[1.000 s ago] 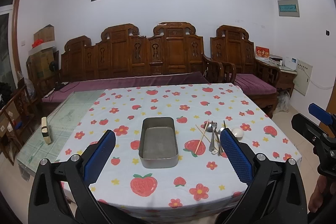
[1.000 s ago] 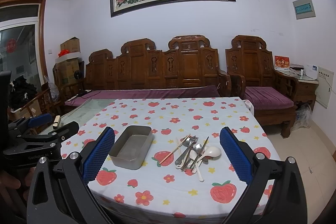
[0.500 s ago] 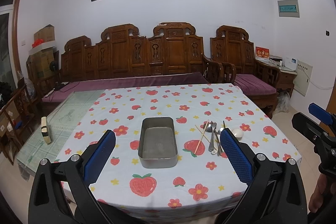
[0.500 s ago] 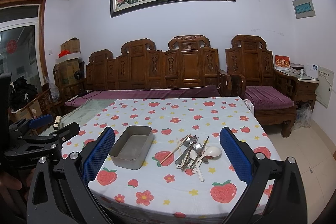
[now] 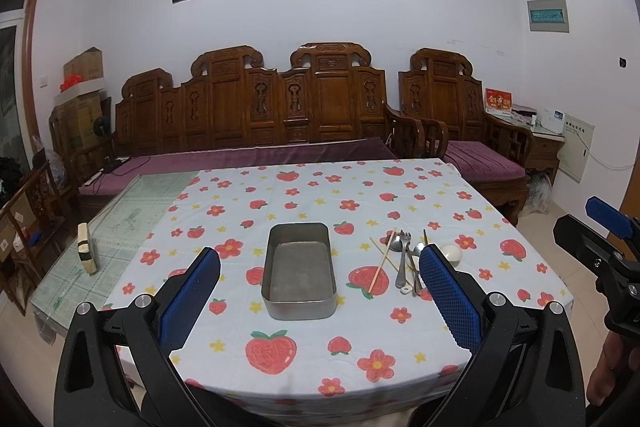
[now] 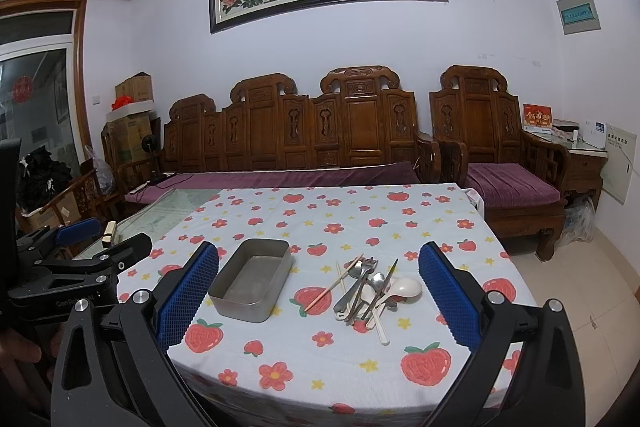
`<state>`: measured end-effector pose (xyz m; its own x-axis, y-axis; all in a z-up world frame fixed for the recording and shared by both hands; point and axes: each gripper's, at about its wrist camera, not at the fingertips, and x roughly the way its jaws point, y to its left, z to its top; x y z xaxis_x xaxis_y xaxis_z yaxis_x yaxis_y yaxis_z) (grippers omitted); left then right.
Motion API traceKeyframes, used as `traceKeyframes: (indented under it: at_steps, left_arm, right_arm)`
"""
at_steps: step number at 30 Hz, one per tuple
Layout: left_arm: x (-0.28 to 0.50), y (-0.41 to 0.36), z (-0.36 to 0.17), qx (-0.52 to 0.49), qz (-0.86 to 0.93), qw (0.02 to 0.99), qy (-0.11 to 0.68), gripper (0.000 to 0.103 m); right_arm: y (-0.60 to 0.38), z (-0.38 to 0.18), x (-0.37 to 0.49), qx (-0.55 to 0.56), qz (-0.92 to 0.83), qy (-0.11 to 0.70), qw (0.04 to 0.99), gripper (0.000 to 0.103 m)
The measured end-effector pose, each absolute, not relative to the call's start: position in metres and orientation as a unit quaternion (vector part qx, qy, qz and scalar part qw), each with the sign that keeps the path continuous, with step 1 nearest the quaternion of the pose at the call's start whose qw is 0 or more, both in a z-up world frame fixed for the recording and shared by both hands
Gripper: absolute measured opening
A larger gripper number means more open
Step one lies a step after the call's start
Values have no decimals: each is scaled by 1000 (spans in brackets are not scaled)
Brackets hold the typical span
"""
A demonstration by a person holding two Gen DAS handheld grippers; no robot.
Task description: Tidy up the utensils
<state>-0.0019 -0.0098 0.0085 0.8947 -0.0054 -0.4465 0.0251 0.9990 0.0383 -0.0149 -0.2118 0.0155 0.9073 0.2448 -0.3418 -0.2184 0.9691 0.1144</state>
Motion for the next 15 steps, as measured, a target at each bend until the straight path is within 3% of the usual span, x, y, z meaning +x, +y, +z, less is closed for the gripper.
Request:
traceKeyframes:
  at_steps: [15]
  left_arm:
    - [-2, -11, 10, 21, -8, 973, 229, 97]
  right_arm:
    - [-210, 19, -16, 38, 120, 179, 976, 101]
